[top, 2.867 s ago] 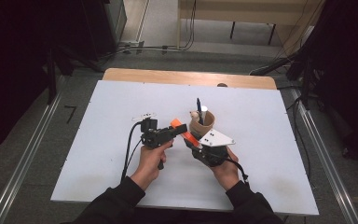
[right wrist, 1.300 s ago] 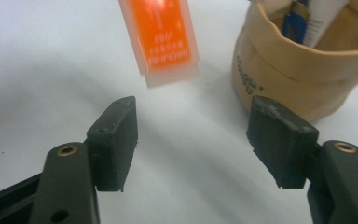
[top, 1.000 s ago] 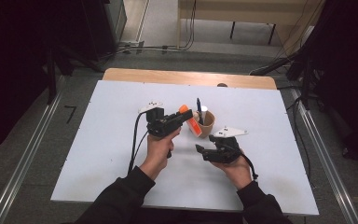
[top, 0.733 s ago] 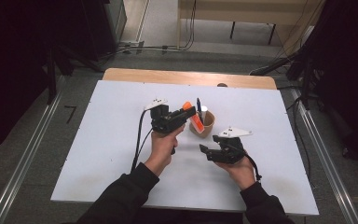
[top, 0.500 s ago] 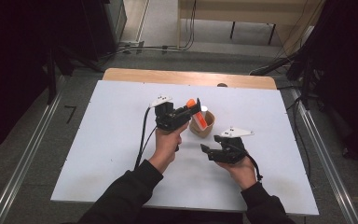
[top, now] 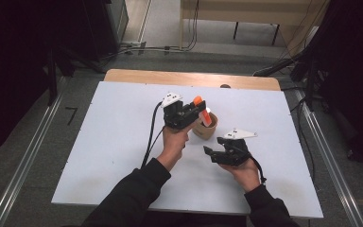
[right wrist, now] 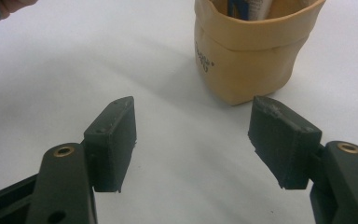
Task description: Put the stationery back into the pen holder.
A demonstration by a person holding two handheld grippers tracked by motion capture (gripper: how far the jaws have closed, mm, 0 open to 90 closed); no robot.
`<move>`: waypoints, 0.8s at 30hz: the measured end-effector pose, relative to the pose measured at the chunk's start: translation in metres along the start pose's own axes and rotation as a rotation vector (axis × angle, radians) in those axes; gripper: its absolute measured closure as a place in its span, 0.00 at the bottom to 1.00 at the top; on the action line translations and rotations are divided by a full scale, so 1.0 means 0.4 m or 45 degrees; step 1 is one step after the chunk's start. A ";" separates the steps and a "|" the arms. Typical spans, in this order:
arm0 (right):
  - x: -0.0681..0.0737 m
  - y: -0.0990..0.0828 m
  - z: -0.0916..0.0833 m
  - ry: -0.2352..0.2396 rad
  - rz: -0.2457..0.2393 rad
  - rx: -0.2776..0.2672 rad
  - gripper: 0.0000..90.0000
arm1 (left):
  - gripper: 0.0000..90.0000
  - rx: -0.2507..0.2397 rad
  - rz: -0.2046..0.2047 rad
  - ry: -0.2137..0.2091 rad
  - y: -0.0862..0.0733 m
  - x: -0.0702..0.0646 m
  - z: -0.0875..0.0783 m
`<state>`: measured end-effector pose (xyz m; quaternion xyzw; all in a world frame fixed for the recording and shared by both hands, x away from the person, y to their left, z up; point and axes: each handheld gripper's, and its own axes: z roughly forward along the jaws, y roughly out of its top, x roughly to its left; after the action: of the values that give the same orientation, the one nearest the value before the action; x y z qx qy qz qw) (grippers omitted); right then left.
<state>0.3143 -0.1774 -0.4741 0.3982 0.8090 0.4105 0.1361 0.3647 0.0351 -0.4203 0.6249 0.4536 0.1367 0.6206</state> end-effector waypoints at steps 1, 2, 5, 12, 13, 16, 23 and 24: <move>0.000 0.000 0.000 0.000 0.000 0.000 0.34 | 0.80 0.002 0.019 0.008 -0.001 -0.002 0.002; 0.000 0.000 0.000 0.001 0.002 -0.001 0.34 | 0.80 -0.004 0.042 0.015 -0.003 -0.004 0.005; -0.001 0.000 0.000 0.001 0.003 -0.003 0.34 | 0.80 -0.007 0.117 0.028 -0.006 -0.013 0.012; -0.001 -0.001 0.001 0.001 0.004 0.001 0.34 | 0.80 0.031 0.207 0.047 -0.020 -0.029 0.040; -0.001 -0.001 0.001 0.000 0.003 0.000 0.34 | 0.80 0.042 0.216 0.051 -0.022 -0.029 0.044; -0.002 -0.001 0.001 0.002 0.003 -0.001 0.34 | 0.80 0.061 0.236 0.060 -0.029 -0.031 0.054; -0.001 -0.002 0.003 0.003 0.000 0.006 0.34 | 0.66 0.094 0.233 0.069 -0.034 -0.029 0.061; -0.001 -0.002 0.003 0.004 0.000 0.006 0.34 | 0.64 0.094 0.233 0.068 -0.034 -0.029 0.061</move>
<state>0.3148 -0.1773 -0.4755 0.3977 0.8102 0.4092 0.1339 0.3708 0.0083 -0.4325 0.6822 0.4159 0.1926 0.5696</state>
